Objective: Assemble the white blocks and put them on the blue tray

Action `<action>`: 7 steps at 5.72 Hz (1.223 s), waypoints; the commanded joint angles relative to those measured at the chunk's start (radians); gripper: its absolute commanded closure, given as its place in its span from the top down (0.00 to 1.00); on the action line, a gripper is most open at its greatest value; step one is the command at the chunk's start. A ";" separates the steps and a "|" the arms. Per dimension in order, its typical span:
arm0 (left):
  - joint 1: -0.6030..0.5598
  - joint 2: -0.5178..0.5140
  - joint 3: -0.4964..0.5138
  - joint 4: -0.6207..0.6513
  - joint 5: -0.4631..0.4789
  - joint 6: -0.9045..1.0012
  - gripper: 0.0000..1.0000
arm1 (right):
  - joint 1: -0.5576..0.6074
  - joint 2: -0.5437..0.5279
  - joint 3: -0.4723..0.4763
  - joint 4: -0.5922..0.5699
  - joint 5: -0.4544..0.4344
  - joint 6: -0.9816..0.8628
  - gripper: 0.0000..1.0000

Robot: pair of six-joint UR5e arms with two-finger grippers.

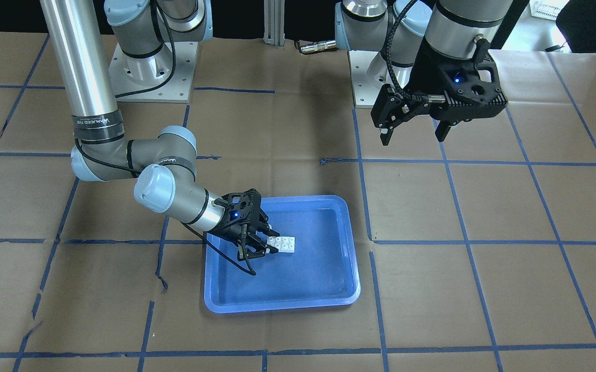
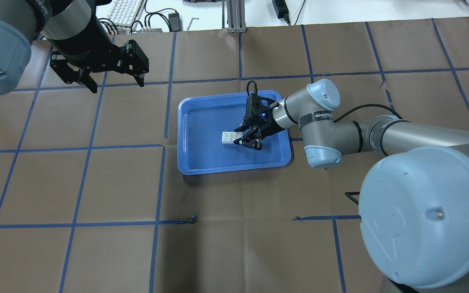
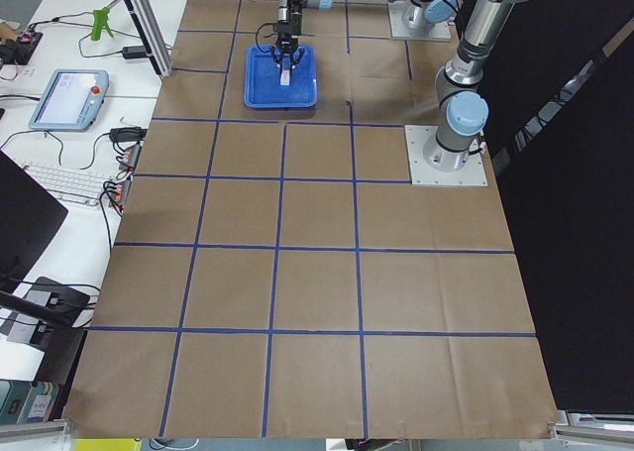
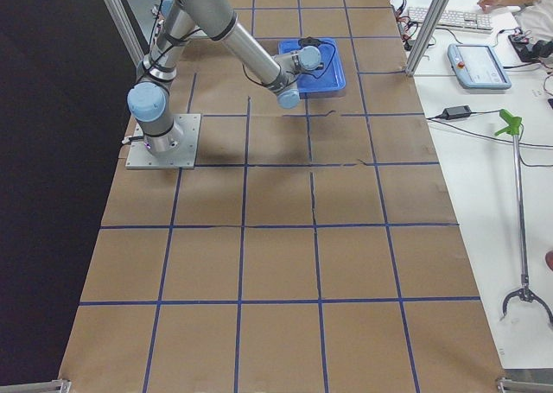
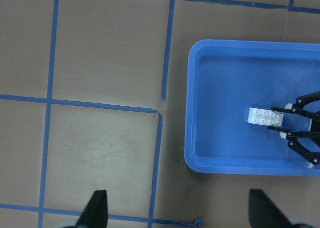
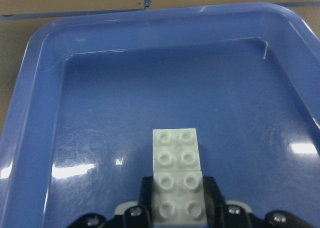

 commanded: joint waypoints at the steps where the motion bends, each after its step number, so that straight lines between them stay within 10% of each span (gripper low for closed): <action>1: 0.000 0.001 0.000 0.001 0.002 0.000 0.99 | 0.000 0.000 0.001 0.002 0.006 0.002 0.37; 3: 0.000 -0.001 0.000 0.001 0.002 0.000 0.99 | 0.000 0.000 -0.001 0.003 0.009 0.002 0.57; 7: 0.000 -0.001 0.000 0.001 0.002 0.000 0.99 | -0.001 0.002 -0.010 0.000 0.009 0.002 0.58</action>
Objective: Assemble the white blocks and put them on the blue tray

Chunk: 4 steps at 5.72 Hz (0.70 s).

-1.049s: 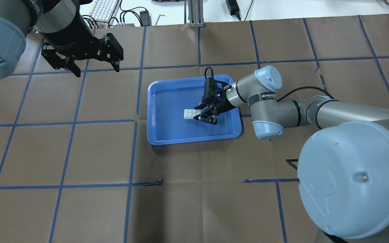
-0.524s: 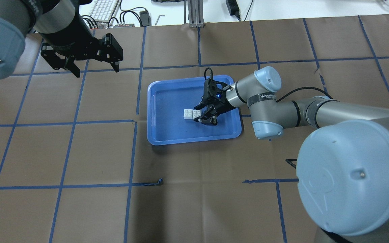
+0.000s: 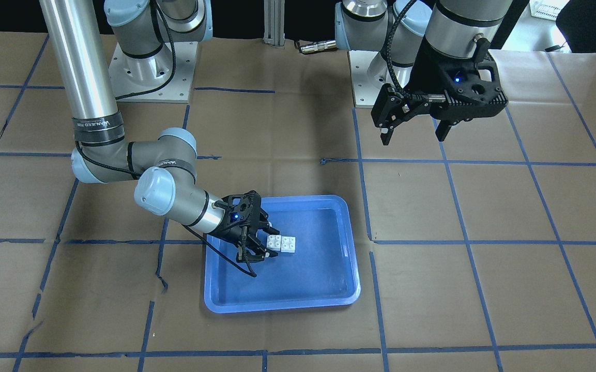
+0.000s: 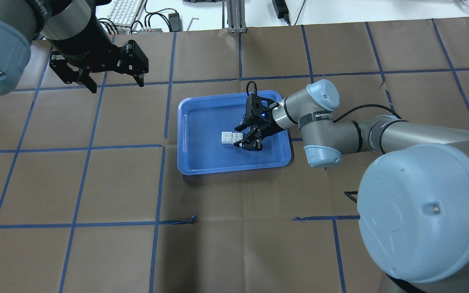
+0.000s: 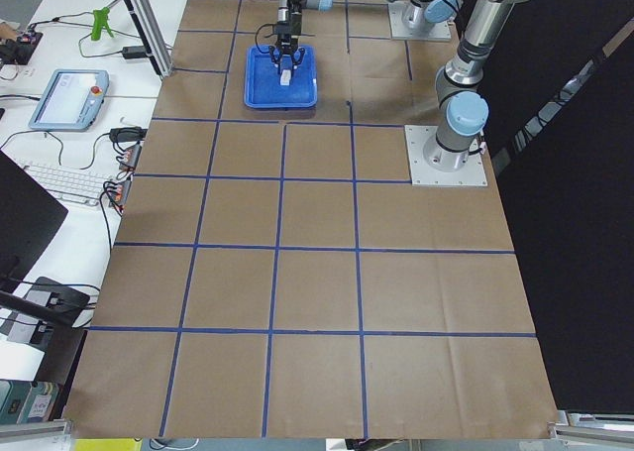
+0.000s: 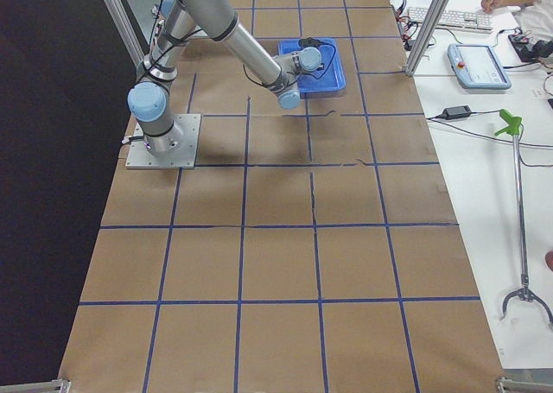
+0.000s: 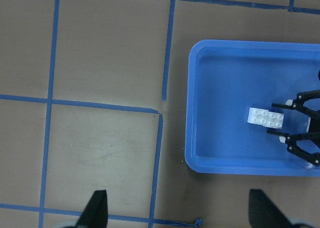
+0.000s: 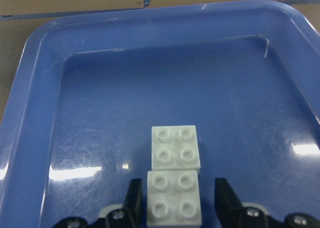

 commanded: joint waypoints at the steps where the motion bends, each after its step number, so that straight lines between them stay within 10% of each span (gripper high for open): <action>1: 0.000 -0.001 0.000 0.000 0.000 0.000 0.99 | 0.000 0.001 -0.019 -0.001 -0.003 0.000 0.58; 3: 0.000 0.001 0.000 0.000 0.000 0.000 0.99 | 0.000 0.000 -0.022 -0.001 -0.005 0.008 0.62; 4: 0.000 0.001 0.000 0.000 0.000 0.000 0.99 | 0.000 -0.013 -0.025 0.000 -0.002 0.137 0.99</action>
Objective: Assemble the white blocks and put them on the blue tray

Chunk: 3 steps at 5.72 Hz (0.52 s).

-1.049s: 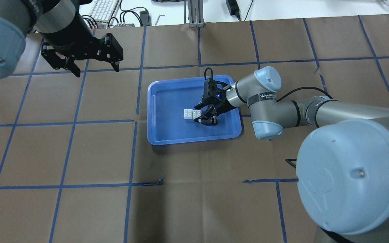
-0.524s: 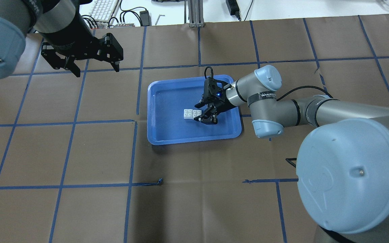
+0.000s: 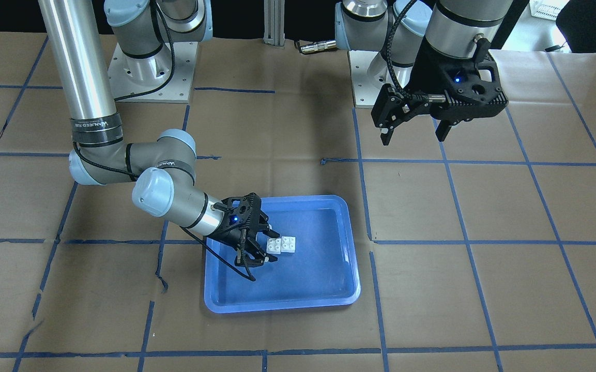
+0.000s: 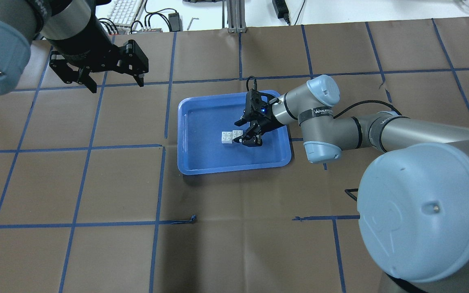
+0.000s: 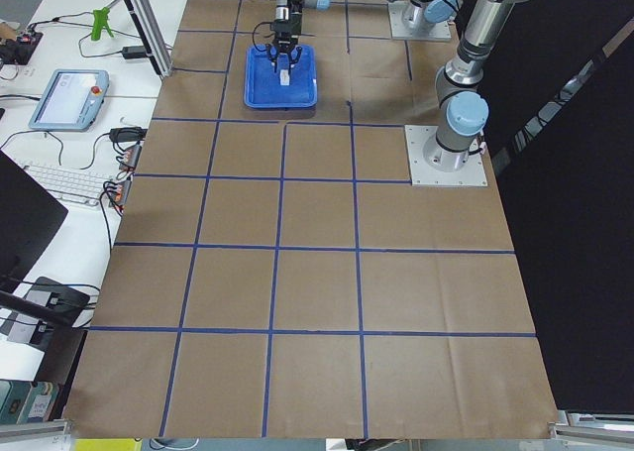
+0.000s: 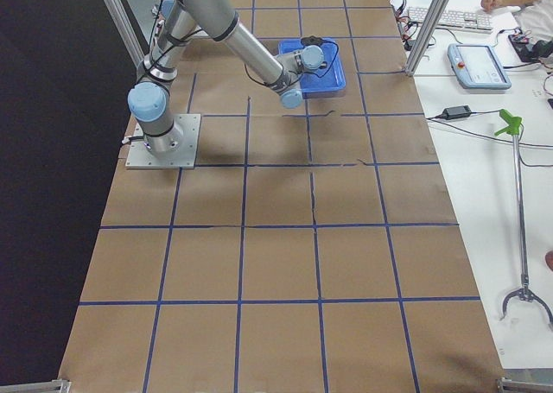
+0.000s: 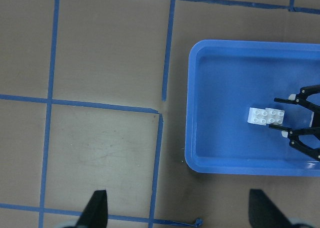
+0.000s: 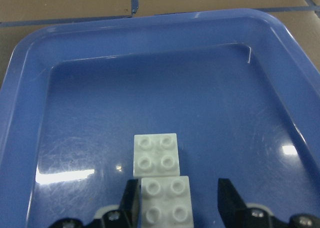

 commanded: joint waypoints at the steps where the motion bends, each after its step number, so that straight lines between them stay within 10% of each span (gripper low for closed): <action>1: 0.000 -0.001 0.000 0.000 0.000 0.000 1.00 | 0.000 -0.031 -0.025 0.006 -0.015 0.200 1.00; 3: -0.002 -0.001 0.000 0.000 0.000 0.000 0.99 | -0.008 -0.105 -0.055 0.027 -0.081 0.366 1.00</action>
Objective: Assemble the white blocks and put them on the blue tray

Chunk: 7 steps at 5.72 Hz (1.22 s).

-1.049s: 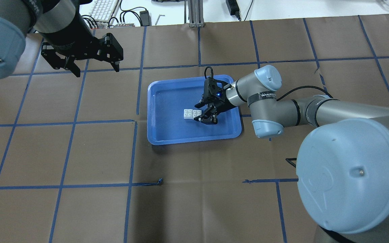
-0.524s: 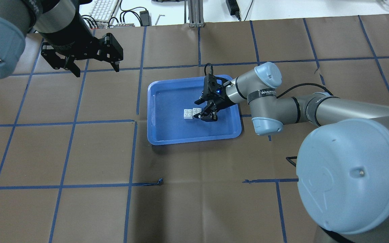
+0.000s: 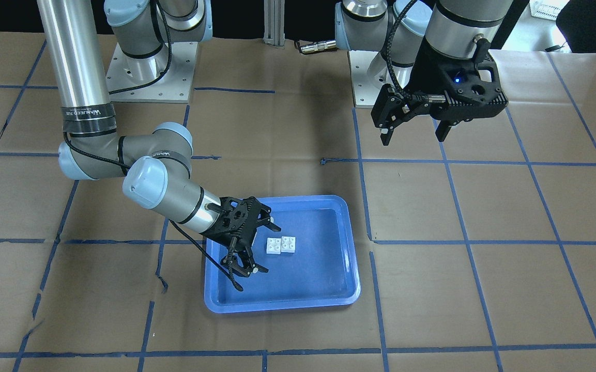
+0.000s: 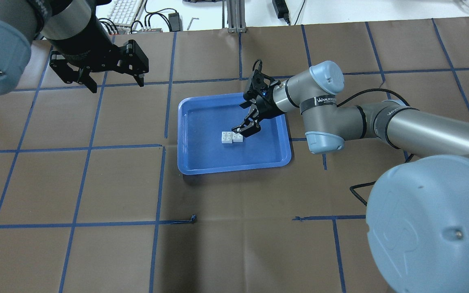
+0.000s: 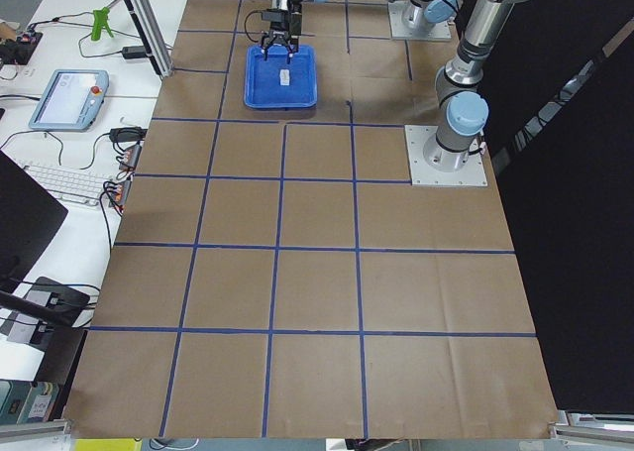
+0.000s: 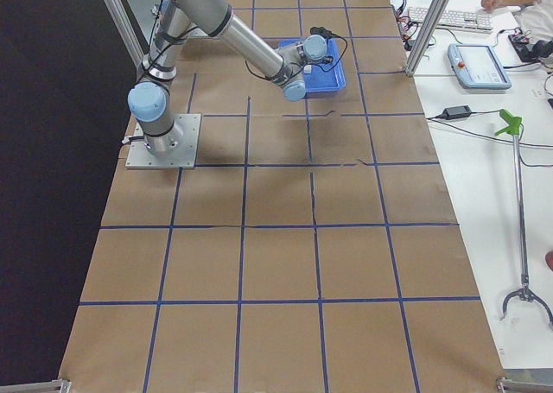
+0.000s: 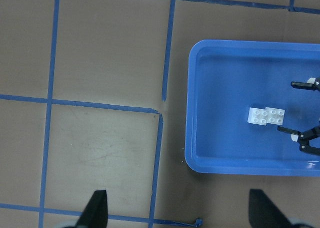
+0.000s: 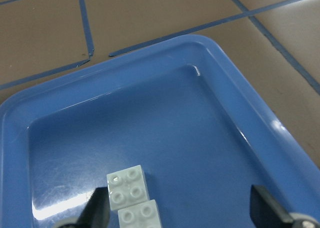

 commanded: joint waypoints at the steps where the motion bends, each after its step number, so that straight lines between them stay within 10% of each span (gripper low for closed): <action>1: 0.000 0.000 0.000 0.000 0.000 0.000 0.99 | -0.011 -0.084 -0.040 0.090 -0.103 0.138 1.00; 4: 0.001 0.001 0.000 0.000 0.000 0.000 0.99 | -0.034 -0.198 -0.263 0.634 -0.391 0.276 1.00; 7: 0.001 0.003 -0.002 0.000 0.001 0.000 0.99 | -0.089 -0.346 -0.325 0.942 -0.568 0.424 1.00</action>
